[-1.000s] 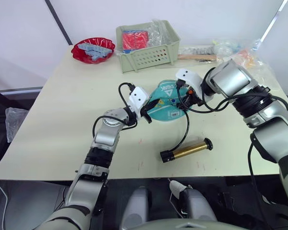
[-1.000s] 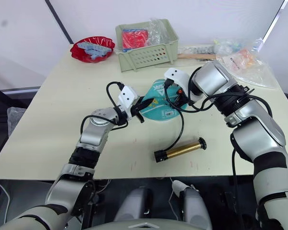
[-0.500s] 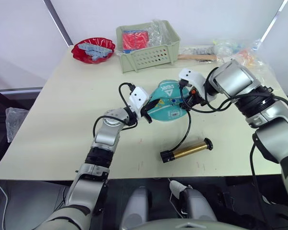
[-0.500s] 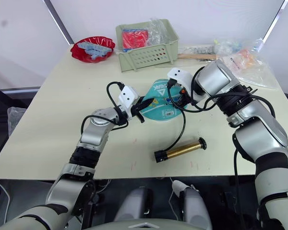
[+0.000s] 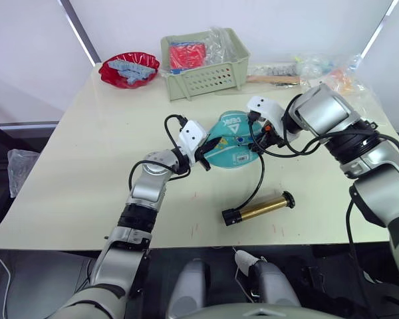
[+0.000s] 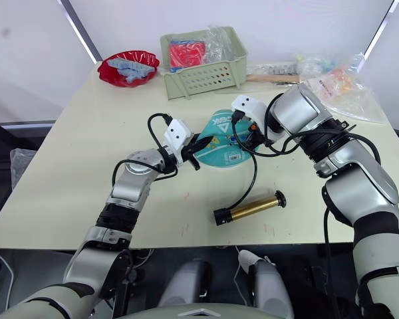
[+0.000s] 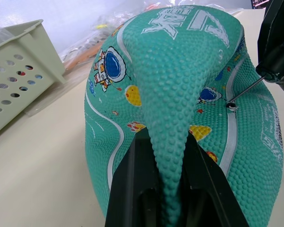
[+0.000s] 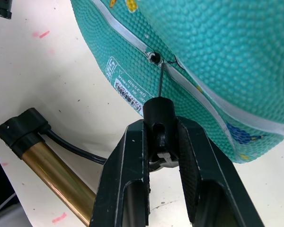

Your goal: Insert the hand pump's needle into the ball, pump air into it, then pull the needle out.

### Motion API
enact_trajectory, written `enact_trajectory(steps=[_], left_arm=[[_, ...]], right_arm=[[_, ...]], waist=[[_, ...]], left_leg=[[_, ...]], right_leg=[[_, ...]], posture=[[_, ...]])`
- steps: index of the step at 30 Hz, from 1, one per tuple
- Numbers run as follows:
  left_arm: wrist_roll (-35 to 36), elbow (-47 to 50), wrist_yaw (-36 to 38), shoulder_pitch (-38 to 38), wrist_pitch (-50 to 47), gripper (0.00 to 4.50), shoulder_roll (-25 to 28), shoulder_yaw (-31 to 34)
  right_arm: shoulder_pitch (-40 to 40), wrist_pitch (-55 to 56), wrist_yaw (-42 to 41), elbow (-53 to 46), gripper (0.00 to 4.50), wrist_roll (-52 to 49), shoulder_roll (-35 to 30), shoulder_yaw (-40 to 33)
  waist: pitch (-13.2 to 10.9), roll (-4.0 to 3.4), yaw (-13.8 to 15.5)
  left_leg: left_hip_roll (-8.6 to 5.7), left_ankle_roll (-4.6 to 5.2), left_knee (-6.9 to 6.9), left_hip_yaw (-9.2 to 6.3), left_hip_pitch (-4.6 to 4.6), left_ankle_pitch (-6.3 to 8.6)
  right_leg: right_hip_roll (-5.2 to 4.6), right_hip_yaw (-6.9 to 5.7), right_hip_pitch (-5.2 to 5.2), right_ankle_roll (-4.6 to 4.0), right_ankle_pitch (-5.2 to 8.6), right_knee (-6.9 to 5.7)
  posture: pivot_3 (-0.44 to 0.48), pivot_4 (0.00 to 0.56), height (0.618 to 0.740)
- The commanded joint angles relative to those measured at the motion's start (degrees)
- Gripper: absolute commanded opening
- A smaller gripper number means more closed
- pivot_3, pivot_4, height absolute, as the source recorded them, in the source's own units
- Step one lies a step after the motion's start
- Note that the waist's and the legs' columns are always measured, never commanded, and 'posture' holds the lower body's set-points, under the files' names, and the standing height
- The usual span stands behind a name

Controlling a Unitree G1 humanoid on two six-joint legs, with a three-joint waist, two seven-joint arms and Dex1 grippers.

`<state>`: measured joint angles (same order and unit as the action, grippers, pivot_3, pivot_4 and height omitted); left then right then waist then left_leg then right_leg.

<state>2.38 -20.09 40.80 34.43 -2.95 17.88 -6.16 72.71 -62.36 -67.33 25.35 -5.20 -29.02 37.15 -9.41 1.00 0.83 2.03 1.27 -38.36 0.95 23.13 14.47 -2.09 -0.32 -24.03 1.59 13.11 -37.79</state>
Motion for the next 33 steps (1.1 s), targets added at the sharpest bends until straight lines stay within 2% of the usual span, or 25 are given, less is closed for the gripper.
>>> enact_trajectory(steps=[1,28,33], left_arm=[[-0.25,-1.03,0.63,-0.28,-0.18,0.01,-0.71,-1.48],[-0.66,-0.76,0.92,-0.47,0.23,0.01,-0.81,-2.02],[-1.08,-1.05,1.59,-0.05,0.51,0.01,-0.65,-2.5]], right_arm=[[-0.21,0.84,-0.86,-2.05,0.3,-0.08,-0.57,-1.67],[-0.55,4.59,-1.98,-1.16,0.3,2.1,-0.02,-0.64],[0.07,9.18,-4.01,-0.38,0.3,4.51,0.04,1.06]], waist=[[0.0,0.0,0.0],[0.0,0.0,-0.03],[0.0,0.0,-0.05]], left_leg=[[0.0,0.0,0.0,0.0,0.0,0.0],[0.0,0.0,0.0,0.01,-0.01,0.0],[0.0,0.0,0.0,0.01,-0.01,0.0]], right_leg=[[0.0,0.0,0.0,0.0,0.0,0.0],[0.0,0.0,0.0,0.0,0.0,0.0],[0.01,0.0,0.0,0.0,0.0,0.0]], posture=[[0.0,0.15,0.738],[0.0,0.15,0.738],[0.0,0.15,0.738]])
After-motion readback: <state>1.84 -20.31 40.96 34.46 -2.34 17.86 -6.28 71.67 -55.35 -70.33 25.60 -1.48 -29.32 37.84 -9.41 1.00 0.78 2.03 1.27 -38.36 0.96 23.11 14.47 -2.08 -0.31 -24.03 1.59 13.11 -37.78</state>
